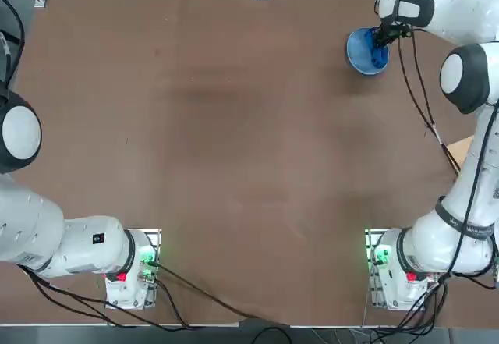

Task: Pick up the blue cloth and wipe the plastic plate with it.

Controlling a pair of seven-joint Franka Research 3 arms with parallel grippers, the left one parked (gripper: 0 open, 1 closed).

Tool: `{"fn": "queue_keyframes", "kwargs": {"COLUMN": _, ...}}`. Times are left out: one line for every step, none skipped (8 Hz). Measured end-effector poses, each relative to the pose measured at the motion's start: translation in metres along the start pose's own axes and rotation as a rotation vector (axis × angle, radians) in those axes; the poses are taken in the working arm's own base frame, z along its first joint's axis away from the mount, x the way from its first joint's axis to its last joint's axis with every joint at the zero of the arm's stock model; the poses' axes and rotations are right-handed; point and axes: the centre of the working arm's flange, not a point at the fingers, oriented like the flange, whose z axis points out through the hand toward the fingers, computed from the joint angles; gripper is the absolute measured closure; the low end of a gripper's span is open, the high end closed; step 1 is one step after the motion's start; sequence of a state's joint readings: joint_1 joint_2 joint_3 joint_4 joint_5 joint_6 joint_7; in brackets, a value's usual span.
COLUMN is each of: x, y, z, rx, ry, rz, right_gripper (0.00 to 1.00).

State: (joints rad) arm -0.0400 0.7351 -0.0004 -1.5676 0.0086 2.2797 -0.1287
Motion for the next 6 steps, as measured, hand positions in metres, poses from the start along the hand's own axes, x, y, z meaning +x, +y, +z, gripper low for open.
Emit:
{"fn": "queue_keyframes", "kwargs": {"x": -0.004, "y": -0.009, "z": 0.000, "rx": 0.001, "ry": -0.010, "rz": -0.008, "right_gripper": 0.94}}
{"fn": "queue_keyframes", "kwargs": {"x": -0.008, "y": -0.022, "z": 0.001, "rx": 0.001, "ry": -0.020, "rz": -0.013, "right_gripper": 0.94}}
{"fn": "queue_keyframes", "kwargs": {"x": -0.010, "y": -0.037, "z": 0.001, "rx": 0.001, "ry": -0.027, "rz": -0.012, "right_gripper": 0.94}}
{"fn": "queue_keyframes", "kwargs": {"x": -0.011, "y": -0.052, "z": 0.001, "rx": 0.000, "ry": -0.031, "rz": -0.010, "right_gripper": 0.94}}
{"fn": "queue_keyframes", "kwargs": {"x": -0.011, "y": -0.066, "z": 0.001, "rx": -0.002, "ry": -0.032, "rz": -0.006, "right_gripper": 0.94}}
{"fn": "queue_keyframes", "kwargs": {"x": -0.011, "y": -0.075, "z": 0.002, "rx": -0.003, "ry": -0.032, "rz": -0.005, "right_gripper": 0.94}}
